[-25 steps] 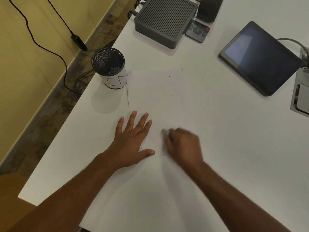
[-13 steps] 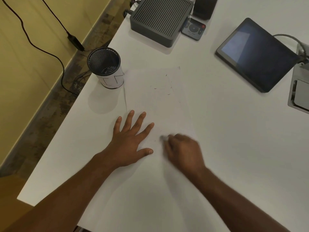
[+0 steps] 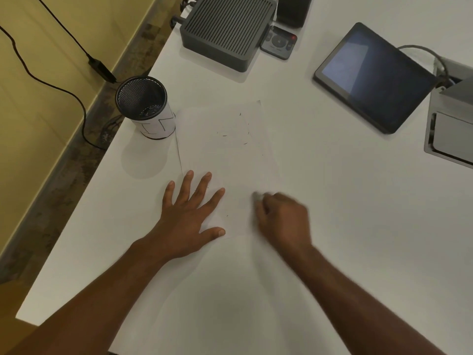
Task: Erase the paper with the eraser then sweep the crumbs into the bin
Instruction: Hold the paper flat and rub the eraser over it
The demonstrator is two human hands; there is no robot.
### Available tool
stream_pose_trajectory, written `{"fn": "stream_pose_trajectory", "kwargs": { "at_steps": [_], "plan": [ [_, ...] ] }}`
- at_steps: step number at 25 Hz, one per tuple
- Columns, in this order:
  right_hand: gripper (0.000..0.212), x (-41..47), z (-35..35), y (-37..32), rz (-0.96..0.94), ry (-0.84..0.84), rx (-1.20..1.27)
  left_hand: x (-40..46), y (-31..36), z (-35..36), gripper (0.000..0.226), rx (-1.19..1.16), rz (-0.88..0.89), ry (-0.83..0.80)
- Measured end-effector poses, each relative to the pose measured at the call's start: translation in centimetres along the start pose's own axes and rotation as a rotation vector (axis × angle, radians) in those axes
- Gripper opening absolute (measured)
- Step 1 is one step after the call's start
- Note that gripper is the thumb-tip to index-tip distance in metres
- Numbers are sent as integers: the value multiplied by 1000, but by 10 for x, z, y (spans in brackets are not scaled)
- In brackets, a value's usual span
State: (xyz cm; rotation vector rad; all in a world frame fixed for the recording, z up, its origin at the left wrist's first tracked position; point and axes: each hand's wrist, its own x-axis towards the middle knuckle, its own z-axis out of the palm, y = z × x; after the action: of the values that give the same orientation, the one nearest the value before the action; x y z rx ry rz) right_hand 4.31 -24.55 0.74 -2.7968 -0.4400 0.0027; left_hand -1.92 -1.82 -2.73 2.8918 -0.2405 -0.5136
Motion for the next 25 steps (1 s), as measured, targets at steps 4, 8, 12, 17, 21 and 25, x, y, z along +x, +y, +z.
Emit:
{"fn": "stream_pose_trajectory", "kwargs": {
  "at_steps": [4, 8, 12, 17, 21, 25],
  "plan": [
    [36, -23, 5, 2, -117, -76, 24, 0, 0, 1, 84, -1, 3, 8],
    [43, 1, -6, 13, 84, 62, -31, -1, 0, 1, 83, 12, 0, 4],
    [35, -40, 9, -15, -127, -73, 47, 0, 0, -1, 84, 24, -7, -17],
    [44, -17, -5, 9, 116, 18, 19, 0, 0, 1, 83, 16, 0, 12],
    [40, -49, 7, -9, 11, -51, 69, 0, 0, 1, 84, 19, -2, 8],
    [42, -23, -13, 27, 268, 85, 8, 0, 0, 2, 83, 10, 4, 18]
  ]
}}
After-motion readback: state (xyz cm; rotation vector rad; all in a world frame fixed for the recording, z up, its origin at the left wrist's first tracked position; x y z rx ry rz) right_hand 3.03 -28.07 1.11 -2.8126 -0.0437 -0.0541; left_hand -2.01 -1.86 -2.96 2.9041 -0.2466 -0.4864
